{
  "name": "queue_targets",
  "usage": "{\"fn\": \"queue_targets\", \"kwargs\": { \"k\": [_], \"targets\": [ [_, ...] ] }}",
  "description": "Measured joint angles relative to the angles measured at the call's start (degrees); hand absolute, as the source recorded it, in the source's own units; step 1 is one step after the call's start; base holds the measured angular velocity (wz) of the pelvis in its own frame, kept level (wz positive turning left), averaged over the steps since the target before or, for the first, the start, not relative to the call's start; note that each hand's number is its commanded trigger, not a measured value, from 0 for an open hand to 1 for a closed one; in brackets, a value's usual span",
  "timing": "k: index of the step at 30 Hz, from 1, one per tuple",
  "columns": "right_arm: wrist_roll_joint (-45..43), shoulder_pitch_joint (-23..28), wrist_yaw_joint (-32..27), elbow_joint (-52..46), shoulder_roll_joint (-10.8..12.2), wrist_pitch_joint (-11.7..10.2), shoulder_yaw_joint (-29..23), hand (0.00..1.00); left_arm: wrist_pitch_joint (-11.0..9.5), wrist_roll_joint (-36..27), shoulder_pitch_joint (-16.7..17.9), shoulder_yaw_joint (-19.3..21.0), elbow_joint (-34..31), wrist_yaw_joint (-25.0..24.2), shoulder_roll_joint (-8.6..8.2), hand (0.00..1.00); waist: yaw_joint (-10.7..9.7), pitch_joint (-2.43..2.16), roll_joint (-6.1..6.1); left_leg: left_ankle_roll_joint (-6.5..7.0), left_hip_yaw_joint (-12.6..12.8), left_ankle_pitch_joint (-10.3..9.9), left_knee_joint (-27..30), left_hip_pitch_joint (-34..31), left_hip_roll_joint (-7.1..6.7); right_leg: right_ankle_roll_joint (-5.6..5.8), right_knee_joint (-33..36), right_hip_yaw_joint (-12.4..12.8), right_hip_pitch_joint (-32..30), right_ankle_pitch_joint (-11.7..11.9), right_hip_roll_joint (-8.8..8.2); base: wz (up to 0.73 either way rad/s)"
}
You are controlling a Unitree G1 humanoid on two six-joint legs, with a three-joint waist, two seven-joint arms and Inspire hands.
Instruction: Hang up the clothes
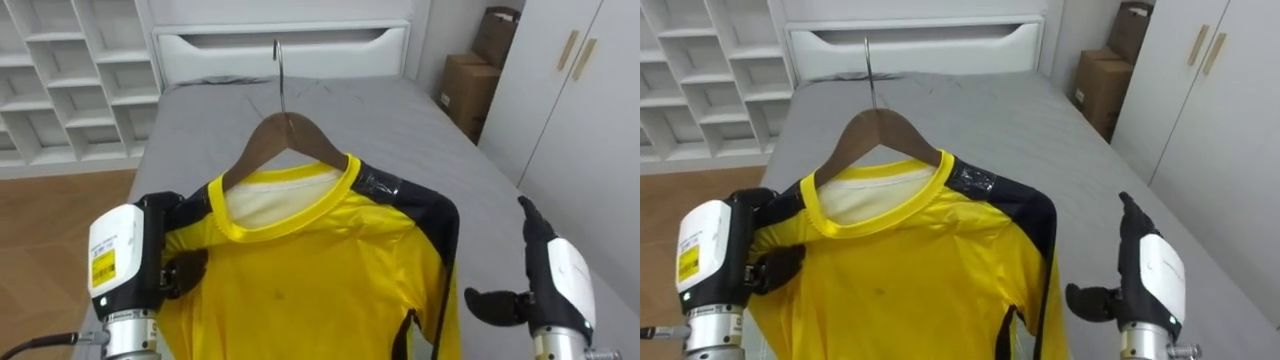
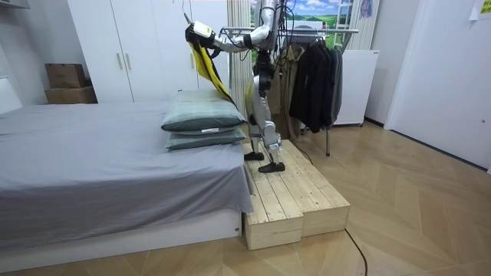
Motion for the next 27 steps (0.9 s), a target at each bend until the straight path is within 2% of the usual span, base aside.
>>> {"fn": "queue_targets", "kwargs": {
  "k": [9,15,27],
  "targets": [
    [-1.63,-0.01,-1.46,-4.34,-0.04,-0.11,1.27,0.0,0.5,0.05,0.0,0.02,-1.34,-1.15,-0.01,1.0,1.36,-0.01,-0.04,0.0,0.07,0.0,-0.37,-0.23,-0.06,-0.01,0.63,0.14,-0.73,0.01,-0.06,0.0],
    [-1.6,-0.05,-2.51,-7.37,-0.2,-0.26,2.07,0.0,0.57,0.15,0.0,-0.05,-3.3,-1.38,0.07,1.0,1.49,-0.08,-0.29,0.0,0.06,0.0,-0.3,-0.59,-0.07,0.01,0.64,0.09,-1.09,0.0,-0.11,0.0],
    [-1.61,-0.68,-2.68,-10.42,-0.24,-0.89,3.47,0.0,0.66,0.01,-0.01,-0.4,-3.6,-2.01,0.03,1.0,1.76,0.15,-0.84,0.0,0.11,0.0,-0.04,-1.11,-0.07,0.01,0.62,-0.17,-1.44,-0.01,-0.23,0.0]
  ]
}}
